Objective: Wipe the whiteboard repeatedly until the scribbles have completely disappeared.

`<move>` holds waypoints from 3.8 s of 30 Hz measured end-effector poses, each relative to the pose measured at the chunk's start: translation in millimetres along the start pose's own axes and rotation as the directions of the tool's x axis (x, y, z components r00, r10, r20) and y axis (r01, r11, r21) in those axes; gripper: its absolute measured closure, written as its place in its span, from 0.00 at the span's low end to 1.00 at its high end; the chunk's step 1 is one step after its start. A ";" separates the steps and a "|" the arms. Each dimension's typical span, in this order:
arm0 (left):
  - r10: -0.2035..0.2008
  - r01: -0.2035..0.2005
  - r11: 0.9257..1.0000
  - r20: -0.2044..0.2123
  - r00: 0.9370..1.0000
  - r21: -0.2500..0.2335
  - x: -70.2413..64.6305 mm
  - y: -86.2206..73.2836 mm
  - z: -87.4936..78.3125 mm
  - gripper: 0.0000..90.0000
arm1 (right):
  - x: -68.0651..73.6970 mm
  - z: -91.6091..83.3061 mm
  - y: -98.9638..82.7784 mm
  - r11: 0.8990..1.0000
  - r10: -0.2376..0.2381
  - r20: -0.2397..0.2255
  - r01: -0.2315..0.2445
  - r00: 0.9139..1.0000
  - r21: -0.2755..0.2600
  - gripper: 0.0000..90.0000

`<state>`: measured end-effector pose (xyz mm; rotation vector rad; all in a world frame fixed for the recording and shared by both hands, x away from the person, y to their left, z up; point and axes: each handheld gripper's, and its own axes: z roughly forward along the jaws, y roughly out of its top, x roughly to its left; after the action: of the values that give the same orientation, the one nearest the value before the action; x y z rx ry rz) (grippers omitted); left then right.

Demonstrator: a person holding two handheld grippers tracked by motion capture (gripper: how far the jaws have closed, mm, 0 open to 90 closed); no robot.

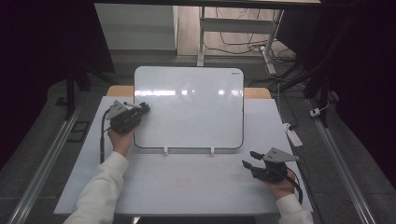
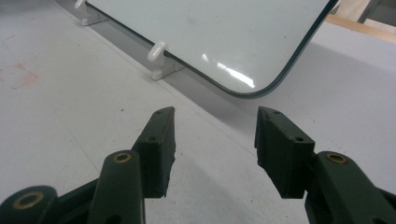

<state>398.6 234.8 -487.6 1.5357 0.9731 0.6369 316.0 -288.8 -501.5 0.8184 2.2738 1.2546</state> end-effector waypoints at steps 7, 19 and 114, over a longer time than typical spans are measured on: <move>-0.010 0.010 1.000 0.015 1.000 -0.002 -4.9 -0.5 4.7 0.86 | 0.6 -0.4 0.2 1.000 -0.001 0.000 0.001 1.000 -0.002 0.53; 0.010 -0.010 1.000 0.004 1.000 0.004 -5.8 5.8 8.4 0.86 | -0.9 -1.3 -0.8 1.000 0.002 0.002 -0.002 1.000 -0.002 0.53; -0.029 -0.049 0.973 0.329 0.944 0.227 -78.1 -4.0 -6.0 0.86 | 25.2 -0.2 21.4 0.995 -0.040 -0.033 0.037 0.999 -0.094 0.53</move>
<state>353.0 171.3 -481.1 1.7866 0.8018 0.2614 303.5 -263.1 -484.9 0.7216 2.2288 1.3561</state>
